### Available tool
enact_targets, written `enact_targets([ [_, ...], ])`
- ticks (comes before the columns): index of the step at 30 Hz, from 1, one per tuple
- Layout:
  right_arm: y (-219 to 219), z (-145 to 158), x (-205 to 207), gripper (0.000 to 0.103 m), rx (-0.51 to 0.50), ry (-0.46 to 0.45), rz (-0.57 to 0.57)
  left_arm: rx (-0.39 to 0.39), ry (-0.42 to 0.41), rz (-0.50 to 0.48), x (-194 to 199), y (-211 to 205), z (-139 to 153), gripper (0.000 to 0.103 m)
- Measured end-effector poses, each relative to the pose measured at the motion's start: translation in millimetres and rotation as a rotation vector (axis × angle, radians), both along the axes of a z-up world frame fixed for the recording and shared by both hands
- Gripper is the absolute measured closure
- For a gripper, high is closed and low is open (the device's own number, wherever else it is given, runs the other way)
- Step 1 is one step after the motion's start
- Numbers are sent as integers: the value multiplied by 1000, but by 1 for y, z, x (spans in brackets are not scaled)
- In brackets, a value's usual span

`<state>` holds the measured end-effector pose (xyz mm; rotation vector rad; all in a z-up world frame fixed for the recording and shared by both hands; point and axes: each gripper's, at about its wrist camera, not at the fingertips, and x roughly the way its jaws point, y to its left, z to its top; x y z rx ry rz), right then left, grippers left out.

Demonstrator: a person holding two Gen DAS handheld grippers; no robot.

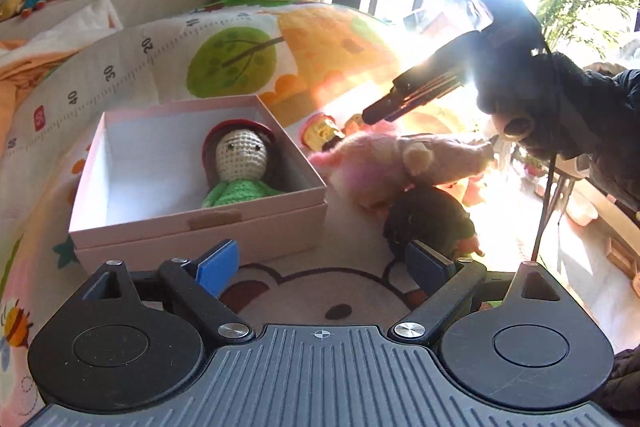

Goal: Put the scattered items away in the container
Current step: 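Move the right gripper back over the toys beside the box, then grasp the pink plush doll with the right gripper and lift it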

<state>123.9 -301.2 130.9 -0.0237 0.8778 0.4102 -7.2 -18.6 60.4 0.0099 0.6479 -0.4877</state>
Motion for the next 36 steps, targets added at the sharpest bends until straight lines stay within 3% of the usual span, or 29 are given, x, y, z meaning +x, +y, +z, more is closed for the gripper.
enact_targets([
  [4, 32, 13, -49, 39, -187, -159, 138, 19, 23, -8, -12, -14, -11, 9],
  [9, 69, -17, -44, 35, -343, -102, 114, 54, 78, 23, -20, -24, -23, 9],
  [11, 77, -35, -23, 21, -397, -34, 81, 62, 68, 27, -27, -24, -22, 9],
  [13, 78, -55, -3, 20, -437, 50, 77, 62, 52, 29, -37, -20, -19, 8],
  [16, 76, -62, -1, 25, -514, 25, 87, 61, 33, 51, -51, -8, -17, 8],
  [20, 51, -41, -14, 30, -340, 18, -6, 44, 49, 106, -60, 12, -22, 8],
  [27, 17, 17, -81, 31, 135, -62, -65, 24, 39, 87, -75, 22, -20, 8],
  [32, 21, 24, -113, 31, 441, -29, -19, -6, 7, 59, -90, 24, -9, 8],
  [36, 17, 8, -124, 31, 686, 41, 14, 10, -1, 73, -97, 25, -5, 8],
])
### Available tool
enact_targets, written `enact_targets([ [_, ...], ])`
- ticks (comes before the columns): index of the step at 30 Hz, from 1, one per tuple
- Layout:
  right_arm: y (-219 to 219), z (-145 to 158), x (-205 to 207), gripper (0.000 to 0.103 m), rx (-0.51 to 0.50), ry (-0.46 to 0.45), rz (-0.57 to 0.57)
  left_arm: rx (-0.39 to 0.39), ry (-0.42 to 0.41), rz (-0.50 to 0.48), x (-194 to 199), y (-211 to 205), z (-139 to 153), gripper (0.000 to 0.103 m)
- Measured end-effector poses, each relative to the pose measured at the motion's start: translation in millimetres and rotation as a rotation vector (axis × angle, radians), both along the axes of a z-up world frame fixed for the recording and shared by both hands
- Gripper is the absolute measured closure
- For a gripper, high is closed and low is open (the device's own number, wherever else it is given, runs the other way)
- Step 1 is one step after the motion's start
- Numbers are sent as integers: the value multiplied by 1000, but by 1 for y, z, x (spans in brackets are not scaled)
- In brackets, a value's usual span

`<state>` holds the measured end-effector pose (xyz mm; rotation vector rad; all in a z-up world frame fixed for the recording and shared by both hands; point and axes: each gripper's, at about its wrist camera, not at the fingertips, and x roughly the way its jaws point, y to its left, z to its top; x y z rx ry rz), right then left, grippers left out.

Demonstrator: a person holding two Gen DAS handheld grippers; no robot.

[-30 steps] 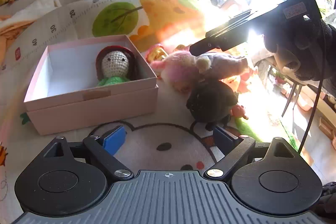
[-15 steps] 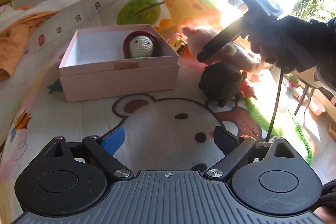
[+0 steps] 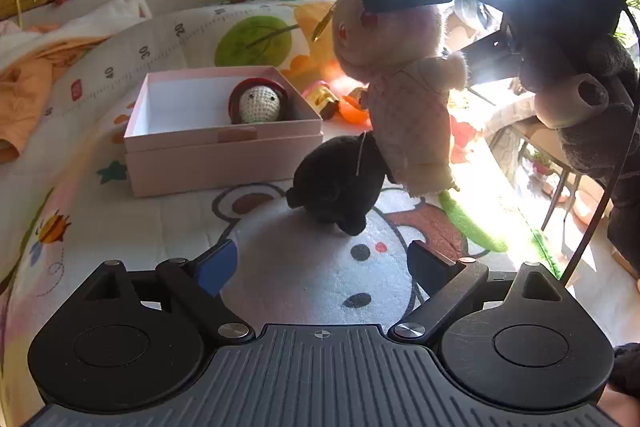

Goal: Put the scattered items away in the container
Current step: 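Grasp the pink plush doll with the right gripper and lift it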

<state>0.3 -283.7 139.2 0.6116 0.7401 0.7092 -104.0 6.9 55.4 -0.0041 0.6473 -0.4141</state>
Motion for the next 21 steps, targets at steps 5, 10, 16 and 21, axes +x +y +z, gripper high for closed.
enact_targets([
  [5, -28, -42, -15, 30, 136, 61, -36, 14, 26, 4, -3, 1, -3, 7],
  [10, -64, -84, -26, 27, -43, 132, -249, 25, 48, -40, 3, -14, -9, 7],
  [16, -92, -90, -47, 19, -156, 66, -400, 132, -12, -88, 19, -52, -13, 7],
  [21, -101, -90, -69, 13, -325, -10, -499, 244, -75, -92, 40, -82, -19, 7],
])
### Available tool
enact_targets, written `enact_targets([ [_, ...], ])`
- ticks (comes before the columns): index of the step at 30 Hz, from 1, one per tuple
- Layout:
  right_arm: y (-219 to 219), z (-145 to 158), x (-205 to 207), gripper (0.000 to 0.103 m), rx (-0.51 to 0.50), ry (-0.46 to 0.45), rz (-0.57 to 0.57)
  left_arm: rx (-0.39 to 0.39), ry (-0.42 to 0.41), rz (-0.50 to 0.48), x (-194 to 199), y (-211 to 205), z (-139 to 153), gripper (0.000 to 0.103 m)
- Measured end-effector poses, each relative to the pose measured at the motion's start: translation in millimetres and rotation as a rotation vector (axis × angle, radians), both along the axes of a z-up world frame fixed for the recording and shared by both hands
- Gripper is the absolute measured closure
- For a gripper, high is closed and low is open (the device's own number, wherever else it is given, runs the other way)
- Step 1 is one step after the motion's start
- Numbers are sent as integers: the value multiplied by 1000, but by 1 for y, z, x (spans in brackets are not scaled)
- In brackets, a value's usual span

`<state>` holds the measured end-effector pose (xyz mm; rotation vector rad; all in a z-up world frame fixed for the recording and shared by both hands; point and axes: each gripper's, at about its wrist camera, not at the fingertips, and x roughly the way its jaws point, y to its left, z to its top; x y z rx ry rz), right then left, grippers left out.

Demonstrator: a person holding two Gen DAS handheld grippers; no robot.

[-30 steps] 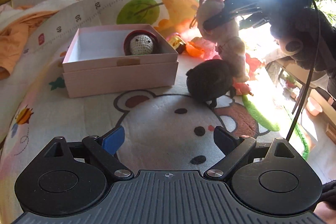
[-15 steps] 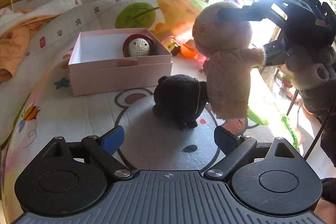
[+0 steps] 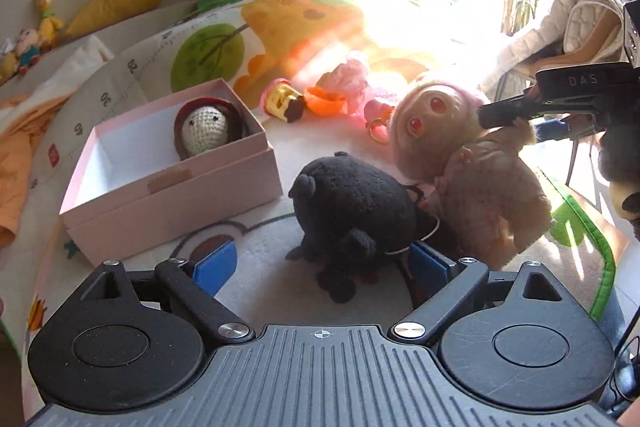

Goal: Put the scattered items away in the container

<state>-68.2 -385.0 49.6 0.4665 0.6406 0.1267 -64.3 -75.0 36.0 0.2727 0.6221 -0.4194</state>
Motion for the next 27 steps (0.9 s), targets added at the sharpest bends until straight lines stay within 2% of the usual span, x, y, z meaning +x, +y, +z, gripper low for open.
enact_targets([
  [3, -5, 3, -9, 13, -88, -24, -32, 25, -11, 9, 6, -8, -2, 7],
  [4, -5, 5, -11, 20, -123, -37, -41, 30, -14, 14, 7, -9, -3, 7],
  [5, -6, 7, -13, 32, -160, -52, -45, 33, -15, 19, 8, -9, -3, 7],
  [7, -10, 9, -7, 48, -178, -57, -43, 33, -12, 28, 8, -8, -4, 7],
  [8, -13, 10, -1, 52, -176, -50, -41, 35, -11, 39, 8, -7, -5, 6],
  [13, -26, 3, 45, 53, -164, -20, -65, 10, 2, 94, 11, 6, -3, 6],
  [16, -29, -7, 76, 49, -106, 2, -57, -60, 44, 95, 12, 16, 1, 6],
  [19, -30, -25, 108, 48, -70, 76, -74, -113, 64, 86, 11, 22, 7, 6],
  [20, -27, -26, 110, 53, -86, 50, -67, -119, 63, 81, 8, 23, 8, 6],
  [22, -22, -25, 112, 60, -92, 61, -47, -123, 56, 72, 5, 25, 10, 6],
  [23, -20, -22, 109, 77, -73, 48, -24, -124, 57, 67, 3, 25, 10, 6],
  [27, -18, -4, 87, 92, 5, -18, 30, -128, 61, 58, 4, 23, 9, 6],
])
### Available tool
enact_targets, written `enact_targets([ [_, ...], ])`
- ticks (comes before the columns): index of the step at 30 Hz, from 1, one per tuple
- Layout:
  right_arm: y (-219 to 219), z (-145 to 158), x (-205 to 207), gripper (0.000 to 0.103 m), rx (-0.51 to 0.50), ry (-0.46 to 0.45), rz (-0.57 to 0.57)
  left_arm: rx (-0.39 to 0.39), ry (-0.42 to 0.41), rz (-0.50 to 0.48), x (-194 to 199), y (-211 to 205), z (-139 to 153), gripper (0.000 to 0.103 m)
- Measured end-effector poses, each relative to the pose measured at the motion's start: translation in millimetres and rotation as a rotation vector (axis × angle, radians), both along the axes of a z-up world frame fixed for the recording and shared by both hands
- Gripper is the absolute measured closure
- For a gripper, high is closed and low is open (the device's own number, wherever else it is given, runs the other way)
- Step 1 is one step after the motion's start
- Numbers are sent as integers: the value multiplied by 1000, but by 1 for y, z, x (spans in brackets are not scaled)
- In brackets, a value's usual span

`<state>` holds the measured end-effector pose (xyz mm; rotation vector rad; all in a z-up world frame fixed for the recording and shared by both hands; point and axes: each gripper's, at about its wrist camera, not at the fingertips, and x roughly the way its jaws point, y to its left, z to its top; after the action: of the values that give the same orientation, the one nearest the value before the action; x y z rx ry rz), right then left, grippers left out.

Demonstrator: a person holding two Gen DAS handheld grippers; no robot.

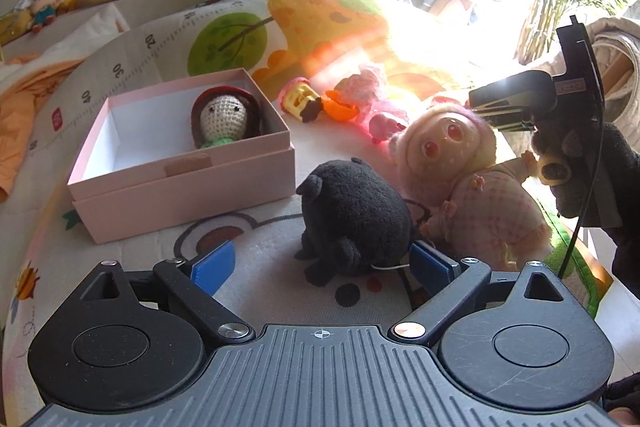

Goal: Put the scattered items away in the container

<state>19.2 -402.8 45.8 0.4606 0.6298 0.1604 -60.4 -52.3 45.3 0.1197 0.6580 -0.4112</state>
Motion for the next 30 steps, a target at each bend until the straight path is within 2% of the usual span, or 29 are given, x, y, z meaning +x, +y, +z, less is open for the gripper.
enact_targets([
  [4, 1, 15, -17, 94, -43, -39, 1, -9, 2, -14, -1, -7, -1, 6],
  [9, 0, 5, -26, 93, -132, -1, -18, -5, -7, -34, -5, -13, -2, 6],
  [11, 1, 0, -29, 93, -111, 18, 19, -4, -5, -25, -5, -12, -2, 6],
  [14, 15, -4, -36, 93, -28, 37, 128, -8, -4, -18, -4, -11, -1, 6],
  [16, 36, 3, -47, 92, -38, -8, 219, -10, -3, -19, -4, -11, -1, 6],
  [18, 45, 13, -55, 91, -1, -68, 284, -11, -4, -21, -4, -12, -1, 6],
  [19, 46, 17, -56, 84, 1, -88, 295, -12, -6, -22, -5, -11, 0, 6],
  [20, 47, 20, -56, 76, -18, -106, 285, -14, -7, -20, -6, -10, 0, 6],
  [23, 53, 17, -46, 73, -196, -83, 192, -23, -7, -12, -6, -7, 1, 6],
  [25, 54, 6, -37, 71, -230, -39, 178, -31, -7, -8, -7, -6, 1, 6],
  [27, 56, -6, -31, 60, -247, -4, 169, -35, -4, -7, -7, -5, 0, 6],
  [28, 59, -12, -29, 55, -285, 3, 156, -36, -2, -7, -8, -5, 0, 6],
  [30, 67, -19, -31, 51, -392, -17, 135, -35, 2, -7, -8, -4, -1, 6],
])
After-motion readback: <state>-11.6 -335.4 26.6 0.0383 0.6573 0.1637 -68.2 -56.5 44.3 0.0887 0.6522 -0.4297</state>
